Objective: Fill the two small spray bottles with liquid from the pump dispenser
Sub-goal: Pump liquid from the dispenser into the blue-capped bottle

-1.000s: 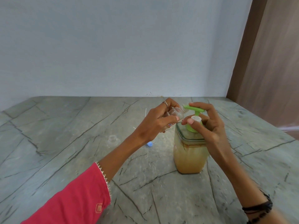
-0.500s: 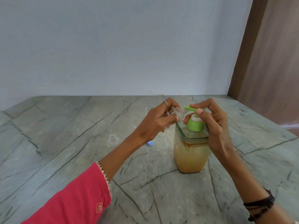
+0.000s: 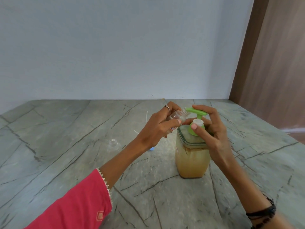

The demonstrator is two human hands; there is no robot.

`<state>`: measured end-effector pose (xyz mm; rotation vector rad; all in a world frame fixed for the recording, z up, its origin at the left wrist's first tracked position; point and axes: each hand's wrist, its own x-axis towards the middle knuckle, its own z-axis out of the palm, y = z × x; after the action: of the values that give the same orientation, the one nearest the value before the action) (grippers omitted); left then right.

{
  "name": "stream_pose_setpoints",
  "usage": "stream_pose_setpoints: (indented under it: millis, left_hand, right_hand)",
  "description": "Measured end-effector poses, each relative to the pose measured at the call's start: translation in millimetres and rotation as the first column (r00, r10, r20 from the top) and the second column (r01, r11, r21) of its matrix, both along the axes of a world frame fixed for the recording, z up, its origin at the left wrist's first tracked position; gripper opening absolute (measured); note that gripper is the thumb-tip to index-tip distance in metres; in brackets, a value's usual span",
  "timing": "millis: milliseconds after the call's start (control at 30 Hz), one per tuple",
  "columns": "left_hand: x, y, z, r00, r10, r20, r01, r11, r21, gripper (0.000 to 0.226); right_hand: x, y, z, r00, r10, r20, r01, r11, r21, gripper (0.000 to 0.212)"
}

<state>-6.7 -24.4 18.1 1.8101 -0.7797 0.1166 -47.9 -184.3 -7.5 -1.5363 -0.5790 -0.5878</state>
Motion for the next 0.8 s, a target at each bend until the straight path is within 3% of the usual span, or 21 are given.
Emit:
stream_pose_setpoints:
  millis: [333, 800]
  left_hand:
    - [-3, -4, -4, 1.000, 0.000, 0.003, 0.000, 1.000, -0.012, 0.026]
    - [2, 1, -6, 0.999, -0.001, 0.037, 0.000, 1.000, 0.020, 0.019]
  right_hand:
    - [2, 0, 1, 0.999, -0.035, -0.009, 0.035, 0.999, -0.028, 0.041]
    - [4, 1, 16, 0.990, -0.110, -0.085, 0.111, 0.994, 0.002, 0.027]
